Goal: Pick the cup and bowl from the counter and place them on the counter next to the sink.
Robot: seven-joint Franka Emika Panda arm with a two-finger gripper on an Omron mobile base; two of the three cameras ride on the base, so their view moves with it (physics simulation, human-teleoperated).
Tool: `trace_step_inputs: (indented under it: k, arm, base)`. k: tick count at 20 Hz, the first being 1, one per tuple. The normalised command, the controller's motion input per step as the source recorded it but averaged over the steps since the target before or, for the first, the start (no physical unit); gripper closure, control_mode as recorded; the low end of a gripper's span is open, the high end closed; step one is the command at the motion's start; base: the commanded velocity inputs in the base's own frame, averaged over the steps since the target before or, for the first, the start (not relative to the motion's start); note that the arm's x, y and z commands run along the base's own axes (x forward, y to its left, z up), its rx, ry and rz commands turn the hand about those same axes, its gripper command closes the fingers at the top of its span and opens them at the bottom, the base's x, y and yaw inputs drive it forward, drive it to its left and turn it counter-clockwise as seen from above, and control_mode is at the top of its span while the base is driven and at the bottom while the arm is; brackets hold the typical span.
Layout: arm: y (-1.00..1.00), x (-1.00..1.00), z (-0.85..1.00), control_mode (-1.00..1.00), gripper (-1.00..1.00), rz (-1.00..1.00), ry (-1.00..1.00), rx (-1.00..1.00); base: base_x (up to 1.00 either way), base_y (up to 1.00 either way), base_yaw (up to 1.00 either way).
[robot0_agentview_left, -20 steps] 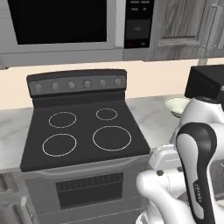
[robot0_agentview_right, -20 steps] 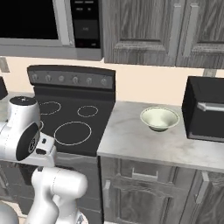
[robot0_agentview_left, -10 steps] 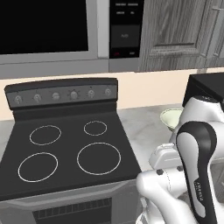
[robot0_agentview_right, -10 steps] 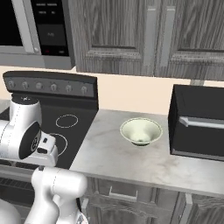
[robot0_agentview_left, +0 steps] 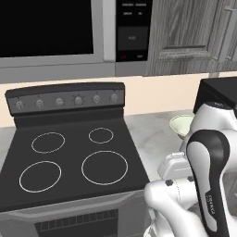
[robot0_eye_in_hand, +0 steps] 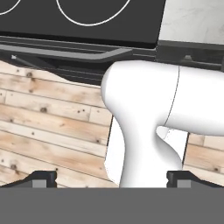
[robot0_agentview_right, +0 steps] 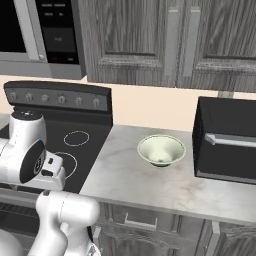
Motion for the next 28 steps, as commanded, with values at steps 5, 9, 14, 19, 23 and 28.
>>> trace_step_inputs:
  k: [5,9,14,19,23,28]
  arm:
    - [0.0,0.0,0.0,1.0,-1.0,0.0,0.0,0.0]
    - [0.0,0.0,0.0,1.0,-1.0,0.0,0.0,0.0]
    - [0.0,0.0,0.0,1.0,-1.0,0.0,0.0,0.0]
    - [0.0,0.0,0.0,1.0,-1.0,0.0,0.0,0.0]
    - [0.0,0.0,0.0,-1.0,-1.0,0.0,0.0,0.0]
    - [0.0,0.0,0.0,-1.0,-1.0,0.0,0.0,0.0]
  base:
    - [0.39,-0.52,-0.16]
    - [0.17,-0.19,-0.11]
    - [0.0,0.0,0.0]
    - [0.0,0.0,0.0]
    - [0.0,0.0,0.0]
    - [0.0,0.0,0.0]
